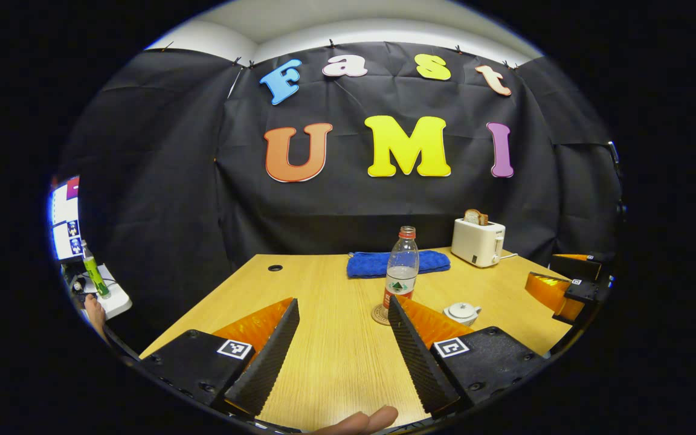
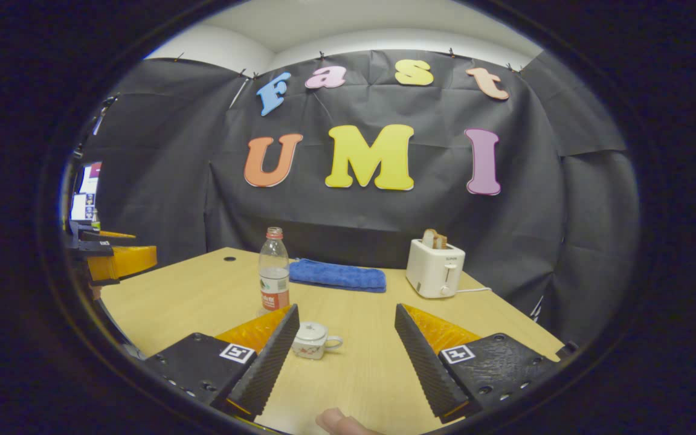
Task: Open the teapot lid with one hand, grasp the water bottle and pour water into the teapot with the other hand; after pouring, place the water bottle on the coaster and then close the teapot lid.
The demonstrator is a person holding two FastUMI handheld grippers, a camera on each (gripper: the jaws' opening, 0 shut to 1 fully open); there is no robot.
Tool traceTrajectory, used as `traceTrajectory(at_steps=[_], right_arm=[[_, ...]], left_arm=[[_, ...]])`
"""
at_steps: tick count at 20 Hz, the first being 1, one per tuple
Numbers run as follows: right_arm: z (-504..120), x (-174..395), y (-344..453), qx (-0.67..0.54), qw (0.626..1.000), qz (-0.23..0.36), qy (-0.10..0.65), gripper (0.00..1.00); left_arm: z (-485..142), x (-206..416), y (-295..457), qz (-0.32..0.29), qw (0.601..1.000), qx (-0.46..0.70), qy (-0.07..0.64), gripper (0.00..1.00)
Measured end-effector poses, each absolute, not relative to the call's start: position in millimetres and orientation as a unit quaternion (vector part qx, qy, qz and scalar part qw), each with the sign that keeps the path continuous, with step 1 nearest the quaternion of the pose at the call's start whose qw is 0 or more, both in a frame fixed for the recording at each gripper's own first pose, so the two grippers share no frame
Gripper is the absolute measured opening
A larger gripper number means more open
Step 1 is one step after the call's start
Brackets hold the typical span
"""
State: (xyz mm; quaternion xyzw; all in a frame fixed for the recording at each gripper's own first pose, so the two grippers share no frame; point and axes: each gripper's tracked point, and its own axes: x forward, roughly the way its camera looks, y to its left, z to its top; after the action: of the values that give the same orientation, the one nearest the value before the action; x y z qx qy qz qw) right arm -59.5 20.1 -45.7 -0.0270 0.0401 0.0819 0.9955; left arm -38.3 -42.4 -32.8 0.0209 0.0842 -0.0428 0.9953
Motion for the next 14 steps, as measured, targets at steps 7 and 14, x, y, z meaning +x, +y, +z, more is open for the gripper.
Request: traceTrajectory(at_steps=[7,14], right_arm=[[-39.9,-74.5,-27.1,0.015,0.999,0.042,0.019,0.96],[-43.4,-77.2,-35.0,0.042,0.997,0.061,0.025,0.96]], left_arm=[[-20.7,-47.6,-62.9,-0.049,0.996,0.037,0.063,0.93],[-17.8,-58.4,-91.1,-0.069,0.996,0.026,0.059,0.93]])
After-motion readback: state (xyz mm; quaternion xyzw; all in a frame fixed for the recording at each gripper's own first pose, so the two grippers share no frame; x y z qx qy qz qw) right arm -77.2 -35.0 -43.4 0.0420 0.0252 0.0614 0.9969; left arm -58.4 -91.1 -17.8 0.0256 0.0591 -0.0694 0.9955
